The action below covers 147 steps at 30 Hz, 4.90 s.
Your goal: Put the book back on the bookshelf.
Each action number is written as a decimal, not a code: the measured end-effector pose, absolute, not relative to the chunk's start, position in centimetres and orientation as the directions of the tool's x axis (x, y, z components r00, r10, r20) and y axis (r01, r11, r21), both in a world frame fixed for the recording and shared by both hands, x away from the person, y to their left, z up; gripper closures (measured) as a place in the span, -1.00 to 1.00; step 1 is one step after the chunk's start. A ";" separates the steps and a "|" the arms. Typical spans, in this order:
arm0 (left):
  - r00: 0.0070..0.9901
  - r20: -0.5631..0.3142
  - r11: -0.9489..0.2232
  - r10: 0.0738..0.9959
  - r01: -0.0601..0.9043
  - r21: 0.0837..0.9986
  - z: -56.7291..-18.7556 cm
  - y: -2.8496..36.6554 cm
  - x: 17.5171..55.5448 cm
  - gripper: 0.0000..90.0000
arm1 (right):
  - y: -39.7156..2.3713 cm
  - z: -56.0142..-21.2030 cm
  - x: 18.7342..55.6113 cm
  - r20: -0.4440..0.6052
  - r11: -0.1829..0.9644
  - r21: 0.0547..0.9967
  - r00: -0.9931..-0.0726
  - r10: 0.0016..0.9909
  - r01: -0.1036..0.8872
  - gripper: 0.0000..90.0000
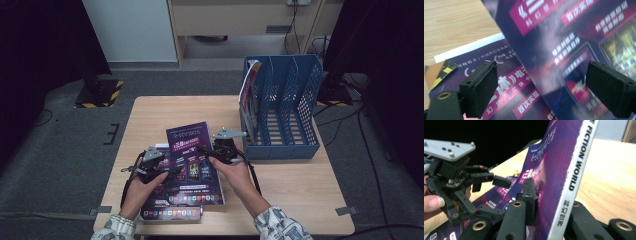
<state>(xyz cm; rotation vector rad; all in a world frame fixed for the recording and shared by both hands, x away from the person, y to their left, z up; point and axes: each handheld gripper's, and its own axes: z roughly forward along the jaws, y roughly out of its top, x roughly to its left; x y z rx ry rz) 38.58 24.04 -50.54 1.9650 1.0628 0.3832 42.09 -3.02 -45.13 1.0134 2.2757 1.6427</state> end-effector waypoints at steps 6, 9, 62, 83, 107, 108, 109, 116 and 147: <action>0.628 -0.156 -0.298 0.762 0.554 0.777 -51.0 23.8 38.5 -0.74 | -3.3 -44.6 42.2 0.229 0.154 0.906 -0.763 0.604 0.394 0.77; 0.642 -0.170 -0.305 0.747 0.560 0.770 -51.1 23.5 38.5 -0.72 | -3.3 -44.5 42.2 0.218 0.154 0.912 -0.767 0.603 0.381 0.77; 0.629 -0.247 -0.231 0.737 0.579 0.782 -50.2 24.6 39.0 0.28 | -2.5 -44.2 41.3 0.096 0.262 0.917 -0.804 0.587 0.300 0.77; 0.692 -0.334 -0.240 0.640 0.593 0.768 -51.0 24.3 39.2 0.01 | -2.9 -42.0 40.2 0.017 0.135 0.985 -0.839 0.544 0.107 0.80; 0.681 -0.232 -0.272 0.695 0.548 0.791 -48.9 24.3 38.8 0.63 | -4.1 -42.6 41.0 0.079 0.098 0.982 -0.821 0.566 0.163 0.73; 0.679 -0.227 -0.271 0.698 0.544 0.794 -48.8 24.3 38.7 0.64 | -4.2 -42.5 41.1 0.086 0.091 0.982 -0.819 0.567 0.166 0.73; 0.682 -0.217 -0.277 0.698 0.538 0.796 -48.8 24.3 38.7 0.65 | -4.3 -42.5 41.1 0.092 0.085 0.982 -0.818 0.568 0.169 0.73; 0.685 -0.191 -0.294 0.703 0.525 0.799 -48.6 24.1 38.6 0.65 | -4.3 -42.5 41.1 0.098 0.074 0.983 -0.814 0.573 0.170 0.75; 0.652 -0.101 -0.302 0.751 0.475 0.827 -48.0 25.3 38.2 0.68 | -3.0 -41.8 41.5 0.116 0.064 0.983 -0.854 0.507 0.171 0.43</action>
